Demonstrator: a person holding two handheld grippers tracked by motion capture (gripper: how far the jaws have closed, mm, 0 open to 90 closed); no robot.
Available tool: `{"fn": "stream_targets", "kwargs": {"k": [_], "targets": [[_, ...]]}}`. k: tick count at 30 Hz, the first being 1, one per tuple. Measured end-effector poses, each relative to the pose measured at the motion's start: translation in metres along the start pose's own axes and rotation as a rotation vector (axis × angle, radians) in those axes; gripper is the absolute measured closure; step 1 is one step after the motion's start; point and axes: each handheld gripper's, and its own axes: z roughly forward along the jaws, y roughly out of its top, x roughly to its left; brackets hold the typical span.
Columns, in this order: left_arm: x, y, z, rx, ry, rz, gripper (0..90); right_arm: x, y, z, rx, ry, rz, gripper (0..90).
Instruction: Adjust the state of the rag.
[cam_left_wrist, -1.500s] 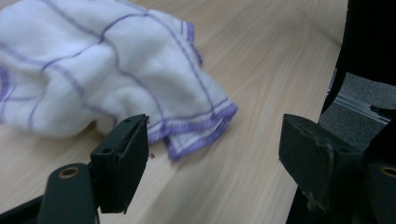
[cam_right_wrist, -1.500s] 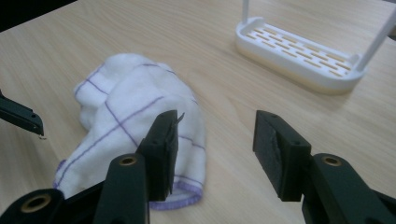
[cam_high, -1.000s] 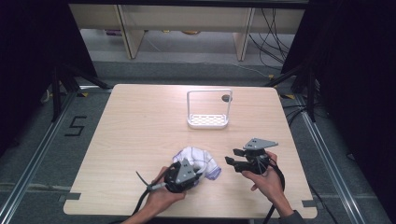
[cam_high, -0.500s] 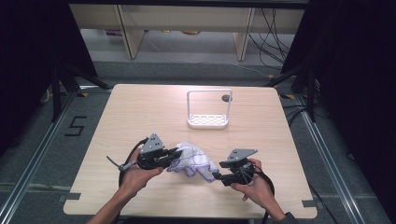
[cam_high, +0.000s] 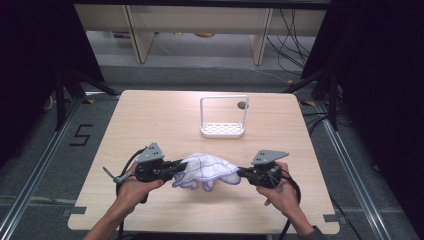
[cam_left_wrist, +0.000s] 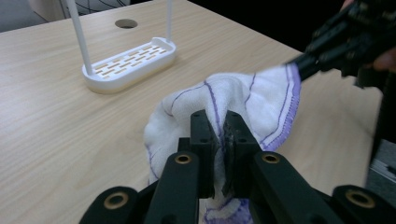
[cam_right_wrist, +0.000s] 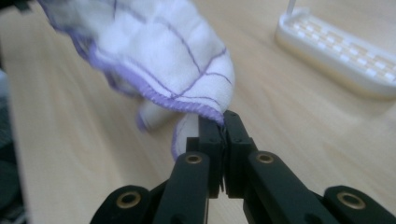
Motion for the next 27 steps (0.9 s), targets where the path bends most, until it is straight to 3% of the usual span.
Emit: {"fn": "stream_targets", "kwargs": {"k": [4, 7, 11, 14, 16, 18, 20, 21, 23, 26, 27], "targets": [[-0.020, 0.014, -0.028, -0.012, -0.060, 0.025, 83.5, 0.017, 0.023, -0.047, -0.033, -0.003, -0.050, 88.9], [-0.026, 0.023, -0.043, -0.030, -0.104, 0.013, 83.5, 0.026, 0.037, -0.077, -0.054, 0.035, -0.069, 88.9], [-0.023, 0.026, -0.041, -0.022, -0.130, -0.023, 83.4, 0.033, 0.046, -0.095, -0.059, 0.058, -0.075, 88.9], [-0.008, 0.015, -0.015, 0.030, -0.130, -0.066, 83.3, 0.024, 0.044, -0.076, -0.013, 0.055, -0.064, 88.9], [0.008, 0.004, 0.008, 0.050, -0.117, -0.119, 83.3, 0.012, 0.040, -0.052, 0.033, 0.046, -0.054, 88.8], [0.028, -0.006, 0.029, 0.065, -0.076, -0.170, 83.2, -0.004, 0.036, -0.025, 0.081, 0.010, -0.034, 88.8], [0.048, -0.013, 0.047, 0.096, -0.060, -0.225, 82.9, -0.020, 0.033, 0.003, 0.103, -0.012, 0.004, 88.6], [0.057, -0.016, 0.054, 0.110, -0.034, -0.238, 82.7, -0.028, 0.032, 0.017, 0.103, -0.031, 0.018, 88.6], [0.072, -0.021, 0.068, 0.120, -0.022, -0.273, 82.3, -0.041, 0.034, 0.039, 0.156, -0.063, 0.024, 88.2], [0.086, -0.028, 0.083, 0.139, 0.020, -0.283, 79.2, -0.055, 0.035, 0.069, 0.195, -0.073, 0.009, 82.1], [0.092, -0.031, 0.085, 0.145, 0.031, -0.296, 76.3, -0.059, 0.034, 0.079, 0.185, -0.097, 0.010, 80.5]]}}
